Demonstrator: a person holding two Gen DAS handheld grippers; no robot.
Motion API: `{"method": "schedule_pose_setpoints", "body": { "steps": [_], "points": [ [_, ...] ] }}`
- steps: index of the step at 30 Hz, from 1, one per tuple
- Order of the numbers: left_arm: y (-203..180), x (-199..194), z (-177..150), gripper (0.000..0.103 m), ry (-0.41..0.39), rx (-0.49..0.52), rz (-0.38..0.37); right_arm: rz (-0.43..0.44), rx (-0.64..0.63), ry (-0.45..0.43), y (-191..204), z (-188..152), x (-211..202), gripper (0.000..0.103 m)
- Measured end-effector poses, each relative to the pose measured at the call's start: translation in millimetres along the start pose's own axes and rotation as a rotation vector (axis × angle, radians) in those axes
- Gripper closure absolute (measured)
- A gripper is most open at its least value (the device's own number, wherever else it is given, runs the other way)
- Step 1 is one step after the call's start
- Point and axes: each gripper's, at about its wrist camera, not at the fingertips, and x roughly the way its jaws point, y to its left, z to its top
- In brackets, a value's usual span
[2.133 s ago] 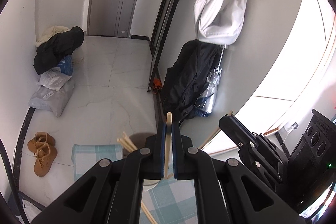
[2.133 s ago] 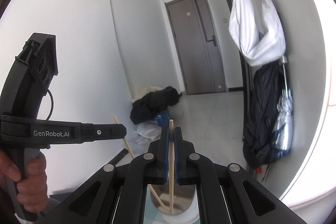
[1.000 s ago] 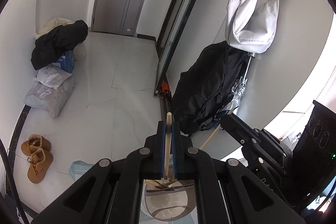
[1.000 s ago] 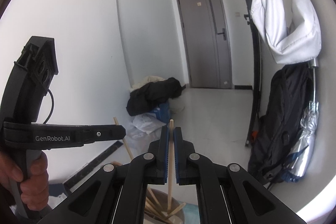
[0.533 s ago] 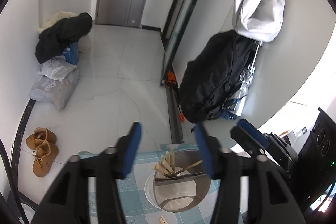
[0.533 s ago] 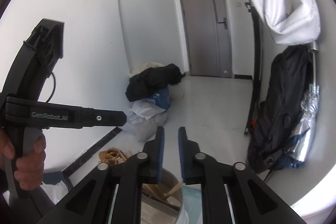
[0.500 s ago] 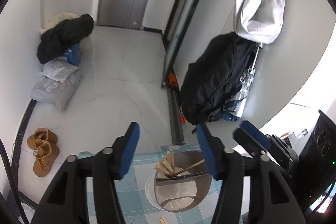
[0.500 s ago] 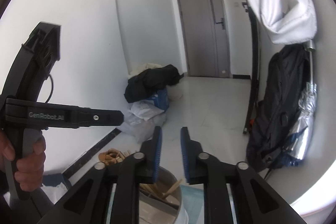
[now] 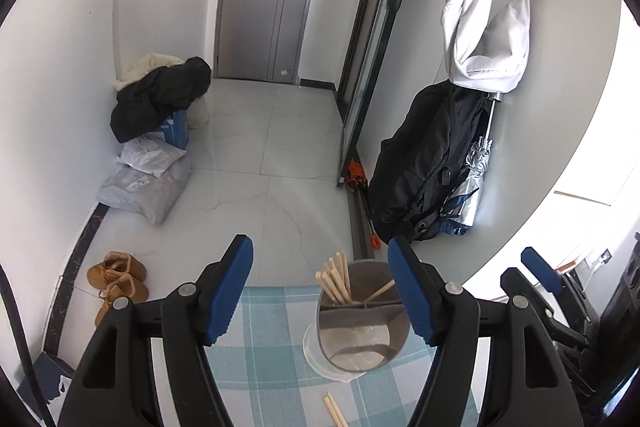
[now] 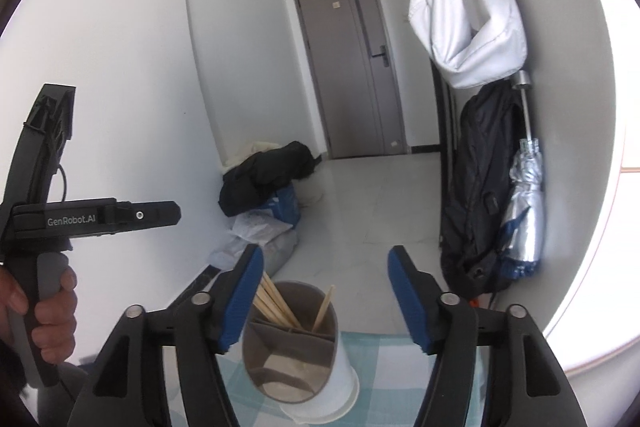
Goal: Organize utensils
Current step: 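Withdraw both open grippers from the caddy back over the remaining chopsticks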
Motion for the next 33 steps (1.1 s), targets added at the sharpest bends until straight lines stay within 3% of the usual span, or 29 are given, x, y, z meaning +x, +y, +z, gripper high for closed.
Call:
{"method": "schedule_pose_setpoints", "body": {
  "steps": [5, 7, 9, 17, 29, 33],
  "points": [
    [-8.1, -21.2, -14.1, 0.036, -0.066, 0.031, 0.053, -0.022, -0.002, -0.023, 3.5, -5.0, -20.1, 0.026],
    [-9.8, -29.3, -19.7, 0.028, -0.093, 0.039, 0.068, -0.042, -0.005, -0.036, 6.2, -7.0, -28.3, 0.020],
    [-10.2, -37.3, -25.9, 0.019, -0.119, 0.042, 0.075, -0.054, -0.007, -0.051, 9.4, -9.5, -35.8, 0.019],
    [-11.8, -56.8, -50.8, 0.010, -0.203, 0.062, 0.119, -0.070, -0.032, -0.066, 21.8, -24.9, -55.8, 0.017],
    [-6.0, -47.0, -103.2, 0.010, -0.188, 0.040, 0.157, -0.062, -0.046, 0.001, 27.6, -69.4, -65.3, 0.017],
    [2.9, -31.1, -123.9, 0.010, -0.142, 0.019, 0.180, -0.069, -0.042, 0.052, 25.3, -85.8, -58.4, 0.017]
  ]
}}
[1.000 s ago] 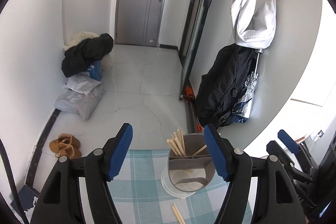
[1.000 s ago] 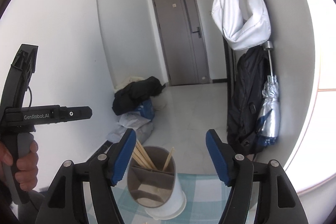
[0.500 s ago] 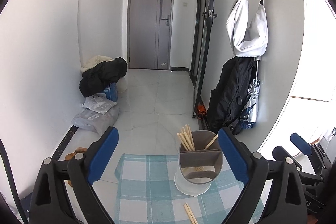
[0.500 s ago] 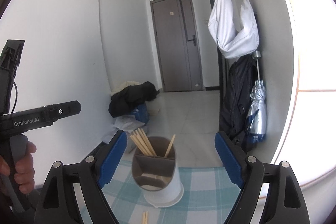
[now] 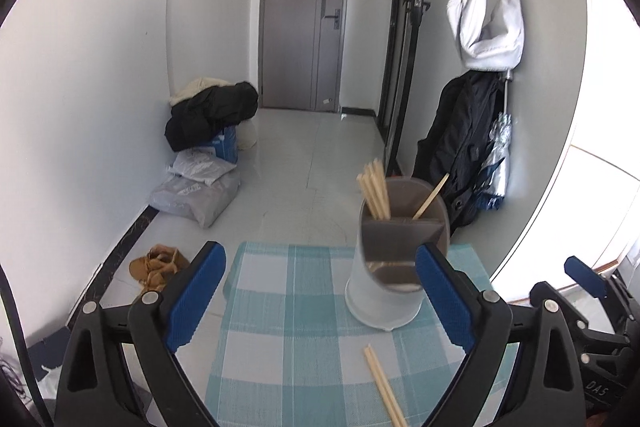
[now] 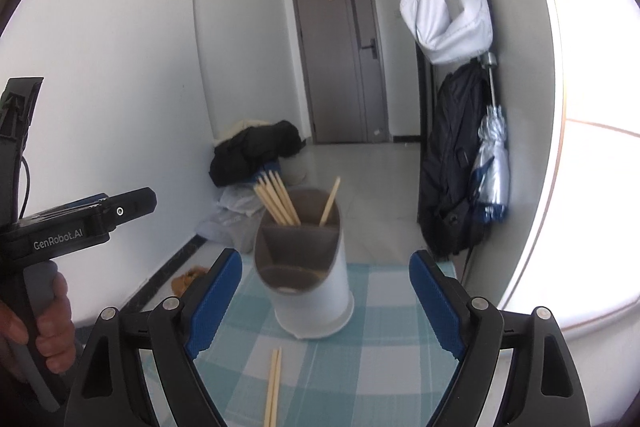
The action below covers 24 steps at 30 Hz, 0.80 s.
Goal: Organize utensils
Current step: 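Withdraw both open grippers from the caddy back over the remaining chopsticks, then lower the right gripper onto the last chopsticks and pinch one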
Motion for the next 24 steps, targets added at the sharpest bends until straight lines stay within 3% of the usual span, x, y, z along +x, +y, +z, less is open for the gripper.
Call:
{"method": "schedule_pose_setpoints", "body": {
  "steps": [12, 16, 21, 24],
  "points": [
    [27.7, 43.4, -40.1, 0.010, 0.133, -0.071, 0.077, -0.019, -0.026, 0.218, 4.1, -44.7, 43.7, 0.017],
    [37.5, 55.0, -41.8, 0.010, 0.205, -0.119, 0.043, -0.025, -0.058, 0.307, 11.4, -61.2, 66.6, 0.017],
    [46.3, 61.8, -40.2, 0.010, 0.227, -0.123, 0.059, -0.009, -0.102, 0.445, 23.0, -85.8, 98.3, 0.019],
    [50.9, 63.1, -39.3, 0.010, 0.232, -0.132, 0.059, 0.005, -0.135, 0.518, 29.6, -100.1, 113.1, 0.027]
  ]
}}
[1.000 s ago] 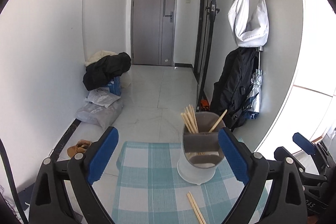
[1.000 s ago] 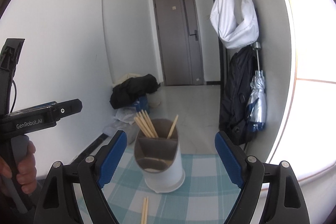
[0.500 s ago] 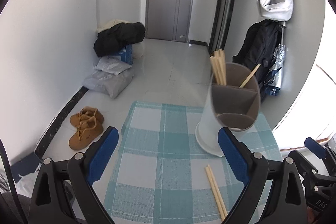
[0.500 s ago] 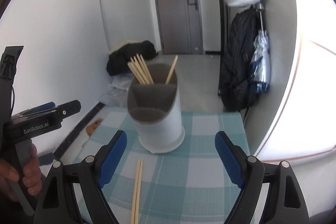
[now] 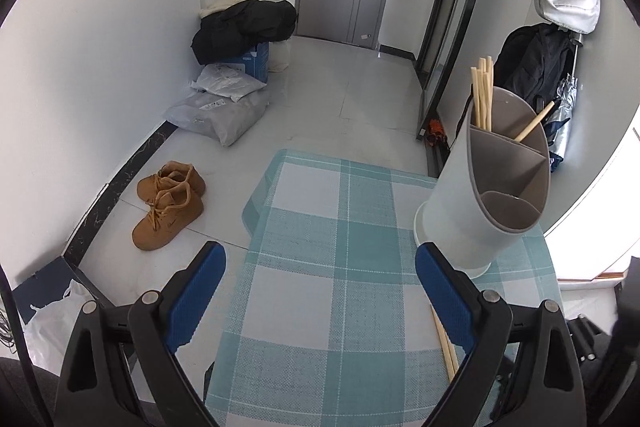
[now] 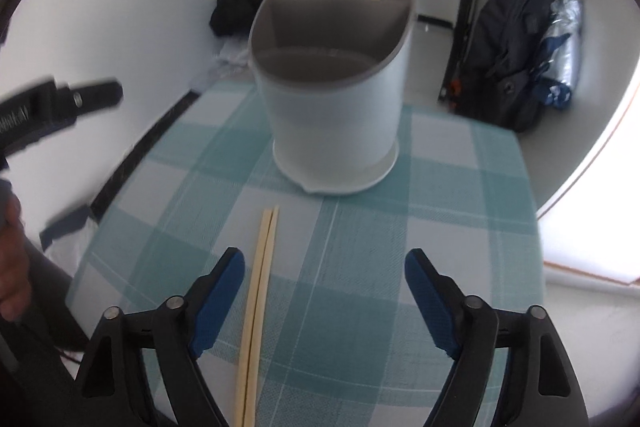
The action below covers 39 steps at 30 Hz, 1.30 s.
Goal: Organize utensils
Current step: 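Lower the right gripper onto the last chopsticks and pinch one, then pinch the last chopstick with the left gripper while the right gripper holds its chopstick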
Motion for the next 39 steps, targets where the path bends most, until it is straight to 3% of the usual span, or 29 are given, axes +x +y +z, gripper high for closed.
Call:
{"method": "schedule_pose_setpoints", "body": {
  "steps": [10, 17, 20, 30, 35, 37, 39],
  "points": [
    [18.9, 13.9, 3.2, 0.010, 0.067, -0.068, -0.009, -0.016, -0.070, 0.144, 17.7, -9.8, 36.2, 0.041],
    [30.1, 17.6, 6.8, 0.010, 0.089, -0.110, -0.016, -0.021, -0.102, 0.167, 25.5, -9.0, 38.2, 0.045],
    [33.1, 18.1, 7.4, 0.010, 0.097, -0.118, -0.015, -0.039, -0.115, 0.208, 32.5, -5.6, 42.2, 0.053],
    [45.3, 18.1, 10.7, 0.010, 0.072, -0.129, 0.028, -0.035, -0.130, 0.185, 47.5, 18.7, 58.0, 0.055],
    [56.9, 17.9, 8.5, 0.010, 0.063, -0.137, 0.053, 0.021, -0.131, 0.161, 50.2, 28.4, 67.2, 0.077],
    [57.5, 20.0, 6.9, 0.010, 0.071, -0.139, 0.049, 0.050, -0.151, 0.151, 55.1, 26.4, 65.5, 0.099],
    [53.5, 22.6, 5.2, 0.010, 0.082, -0.127, 0.039, 0.068, -0.151, 0.147, 55.8, 23.0, 62.8, 0.099]
  ]
}}
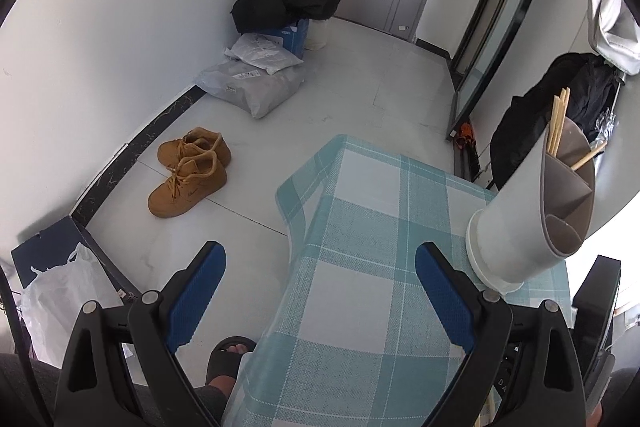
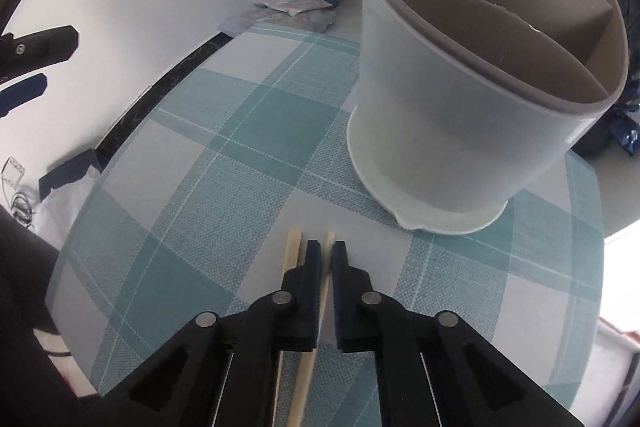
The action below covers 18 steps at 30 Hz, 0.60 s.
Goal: Organize utensils
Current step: 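Pinch the last chopstick with the left gripper while the right gripper holds its chopstick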
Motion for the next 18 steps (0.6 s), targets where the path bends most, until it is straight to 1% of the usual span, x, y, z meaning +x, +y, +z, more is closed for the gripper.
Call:
{"method": "schedule_pose_setpoints", "body": {
  "steps": [2, 4, 5, 7, 9, 11, 14, 17, 18],
  "points": [
    [-5.8, 4.2, -3.1, 0.010, 0.019, 0.016, -0.010, 0.035, 0.034, -0.008, -5.7, -4.5, -4.5, 0.100],
    [-13.3, 7.6, -6.9, 0.010, 0.044, 0.037, -0.027, 0.053, 0.071, -0.037, -13.7, -11.3, -15.0, 0.100],
    [-17.9, 10.0, -9.2, 0.010, 0.062, 0.050, -0.037, 0.062, 0.092, -0.056, -19.0, -13.9, -21.2, 0.100],
    [-31.3, 18.2, -15.7, 0.010, 0.124, 0.081, -0.082, 0.071, 0.130, -0.091, -30.1, -19.3, -33.3, 0.100],
    [-43.1, 24.8, -23.6, 0.010, 0.170, 0.098, -0.109, 0.085, 0.192, -0.136, -54.3, -14.8, -40.4, 0.100],
    [-54.4, 30.1, -30.6, 0.010, 0.206, 0.115, -0.124, 0.107, 0.277, -0.189, -74.8, -17.7, -55.6, 0.100],
    [-70.4, 35.1, -38.0, 0.010, 0.250, 0.152, -0.132, 0.137, 0.384, -0.257, -100.4, -24.5, -73.4, 0.100],
    [-85.3, 40.6, -44.2, 0.013, 0.294, 0.173, -0.180, 0.145, 0.465, -0.305, -124.8, -32.8, -86.0, 0.100],
    [-90.1, 42.1, -45.5, 0.014, 0.301, 0.182, -0.175, 0.143, 0.486, -0.316, -131.3, -35.4, -88.9, 0.100]
  ]
}}
